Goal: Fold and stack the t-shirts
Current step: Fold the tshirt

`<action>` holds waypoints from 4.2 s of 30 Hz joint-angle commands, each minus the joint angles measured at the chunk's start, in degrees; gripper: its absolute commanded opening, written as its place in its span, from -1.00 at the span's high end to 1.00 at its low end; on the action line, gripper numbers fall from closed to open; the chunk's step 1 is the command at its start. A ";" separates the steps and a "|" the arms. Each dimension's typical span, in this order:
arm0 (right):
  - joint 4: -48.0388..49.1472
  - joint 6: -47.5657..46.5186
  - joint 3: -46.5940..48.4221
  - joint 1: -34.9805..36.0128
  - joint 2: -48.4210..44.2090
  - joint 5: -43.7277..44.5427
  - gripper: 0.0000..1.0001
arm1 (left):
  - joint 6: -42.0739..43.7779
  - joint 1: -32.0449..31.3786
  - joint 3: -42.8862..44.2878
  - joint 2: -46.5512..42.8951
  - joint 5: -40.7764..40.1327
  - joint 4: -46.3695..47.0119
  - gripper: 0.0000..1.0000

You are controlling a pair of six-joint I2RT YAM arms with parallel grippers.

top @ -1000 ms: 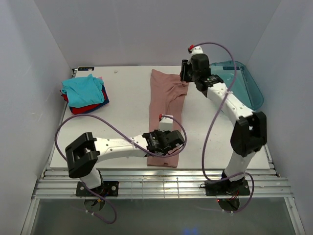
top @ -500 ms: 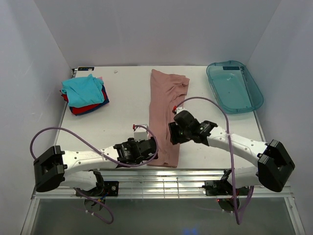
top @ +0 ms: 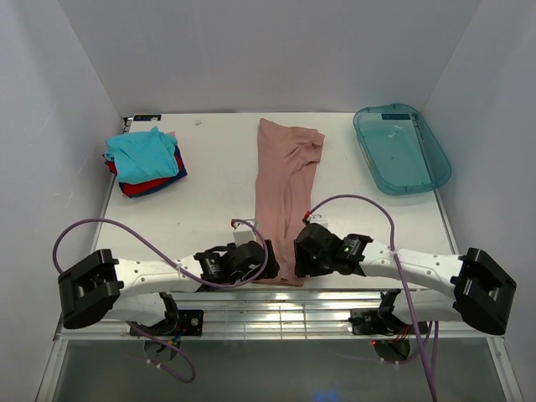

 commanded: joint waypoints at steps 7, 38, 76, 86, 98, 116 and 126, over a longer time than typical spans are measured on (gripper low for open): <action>4.27 8.90 -4.37 4.79 0.20 0.86 -0.15 | -2.70 0.18 -1.91 0.74 1.57 1.45 -0.75; 6.47 8.47 -4.64 5.23 3.36 1.48 -0.14 | -9.64 -3.33 -0.33 1.79 -2.57 -10.51 -0.68; -5.92 -3.38 19.00 -0.47 13.38 16.68 0.85 | 11.53 12.74 18.56 7.77 -4.85 -6.12 1.00; -3.11 -12.36 28.31 -11.55 22.16 16.60 0.85 | 21.29 23.11 28.75 21.47 4.90 3.38 1.00; -2.67 -21.15 45.26 -21.49 35.44 13.61 0.85 | 27.10 34.27 45.28 35.80 13.86 3.56 1.00; 4.53 -33.80 63.30 -29.58 49.79 15.53 0.04 | 30.79 37.97 60.66 45.22 2.74 1.36 -0.36; 8.58 -33.81 47.23 -29.23 31.85 5.99 0.28 | 26.93 32.01 47.07 30.19 4.10 7.16 0.03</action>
